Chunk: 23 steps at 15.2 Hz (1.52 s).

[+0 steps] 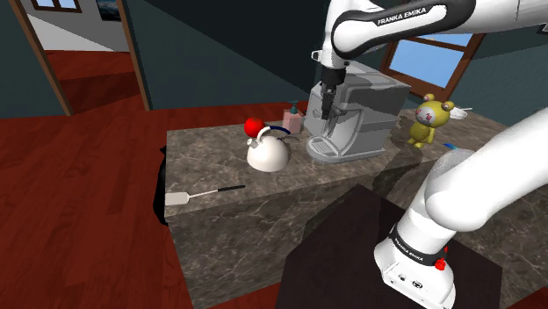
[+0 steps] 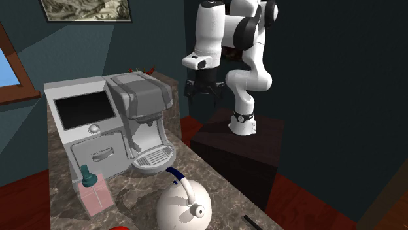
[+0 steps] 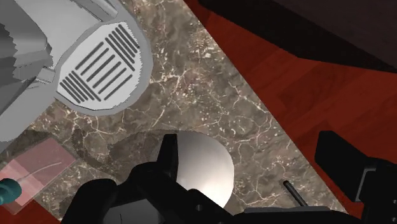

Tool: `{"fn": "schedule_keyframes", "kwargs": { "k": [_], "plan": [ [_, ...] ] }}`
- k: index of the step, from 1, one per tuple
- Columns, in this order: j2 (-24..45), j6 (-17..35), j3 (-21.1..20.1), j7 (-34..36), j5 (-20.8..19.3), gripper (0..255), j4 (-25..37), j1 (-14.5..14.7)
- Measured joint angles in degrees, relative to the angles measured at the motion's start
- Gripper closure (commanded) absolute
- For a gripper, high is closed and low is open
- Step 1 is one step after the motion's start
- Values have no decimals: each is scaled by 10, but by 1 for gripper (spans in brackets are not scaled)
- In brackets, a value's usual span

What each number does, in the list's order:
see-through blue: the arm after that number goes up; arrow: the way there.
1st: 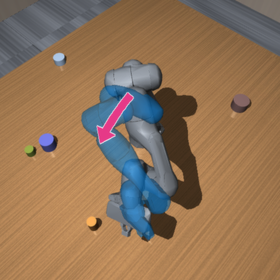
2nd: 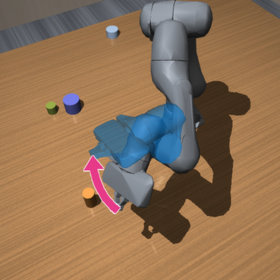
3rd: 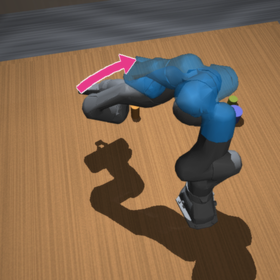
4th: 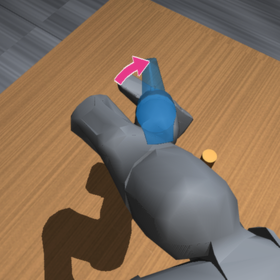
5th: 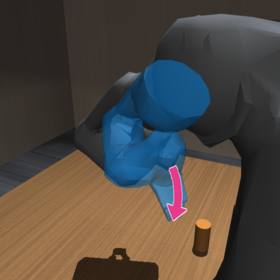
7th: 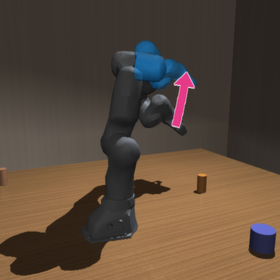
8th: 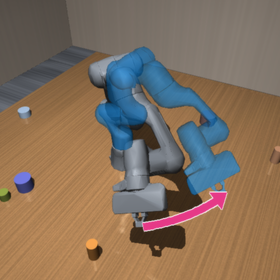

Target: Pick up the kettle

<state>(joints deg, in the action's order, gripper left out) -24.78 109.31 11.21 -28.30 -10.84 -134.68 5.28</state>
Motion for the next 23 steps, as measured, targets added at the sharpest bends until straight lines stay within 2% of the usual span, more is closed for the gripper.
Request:
{"fn": "schedule_keyframes", "kwargs": {
  "k": [5, 10, 19, 23],
  "plan": [
    [100, 73, 31, -107, 10, 0, 43, 20],
    [210, 128, 47, -218, 41, 0, 111, 34],
    [392, 177, 24, -394, 109, 0, 260, 36],
    [419, 199, 19, -411, 117, 0, 266, 33]
  ]
}}
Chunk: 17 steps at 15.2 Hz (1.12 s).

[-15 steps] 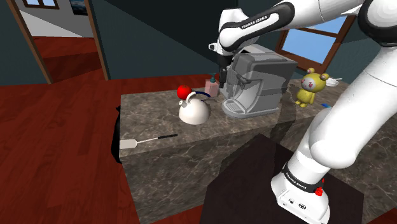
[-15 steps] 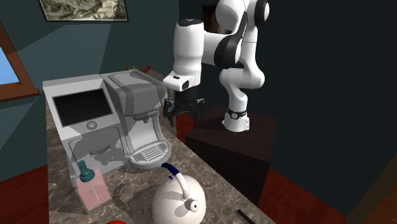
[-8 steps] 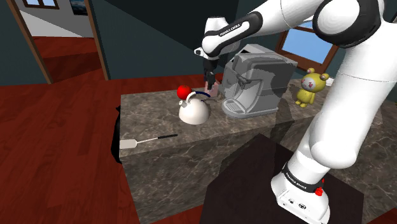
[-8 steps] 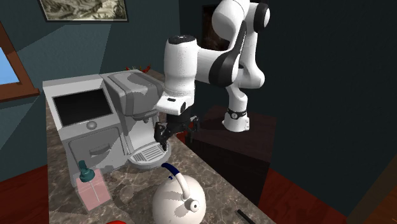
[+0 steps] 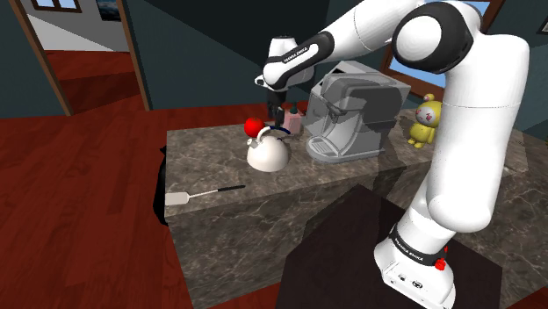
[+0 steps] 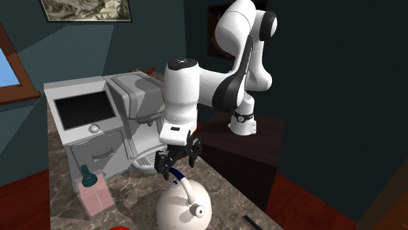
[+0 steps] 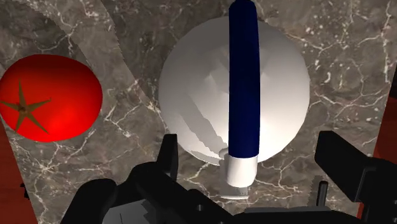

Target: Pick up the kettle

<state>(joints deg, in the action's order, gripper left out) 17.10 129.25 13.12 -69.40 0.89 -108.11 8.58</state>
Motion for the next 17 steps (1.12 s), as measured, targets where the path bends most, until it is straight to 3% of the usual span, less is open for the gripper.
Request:
{"fn": "schedule_keyframes", "kwargs": {
  "k": [4, 5, 17],
  "plan": [
    [15, 24, -2, -3, 4, 0, -9, -2],
    [17, 27, -2, -3, 4, 255, -10, -2],
    [13, 23, -1, -3, 4, 255, -10, -2]
  ]
}}
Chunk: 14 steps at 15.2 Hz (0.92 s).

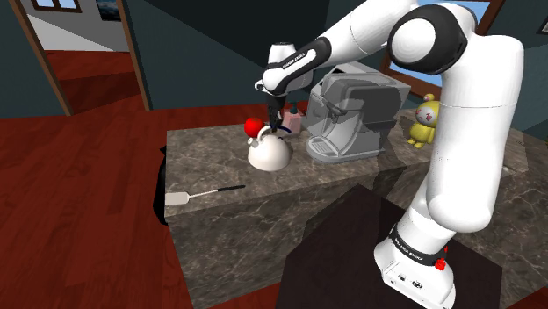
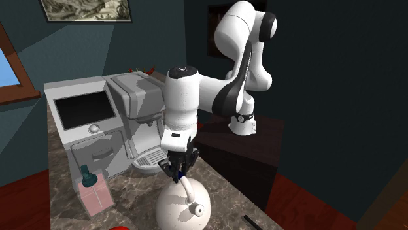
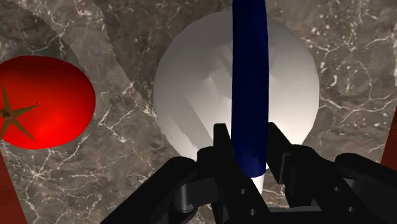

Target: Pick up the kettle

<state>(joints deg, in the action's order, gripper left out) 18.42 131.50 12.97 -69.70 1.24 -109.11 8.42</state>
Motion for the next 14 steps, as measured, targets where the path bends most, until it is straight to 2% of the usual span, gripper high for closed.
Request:
{"fn": "schedule_keyframes", "kwargs": {
  "k": [14],
  "plan": [
    [-45, -90, 4, 5, -12, 255, 46, 5]
  ]
}}
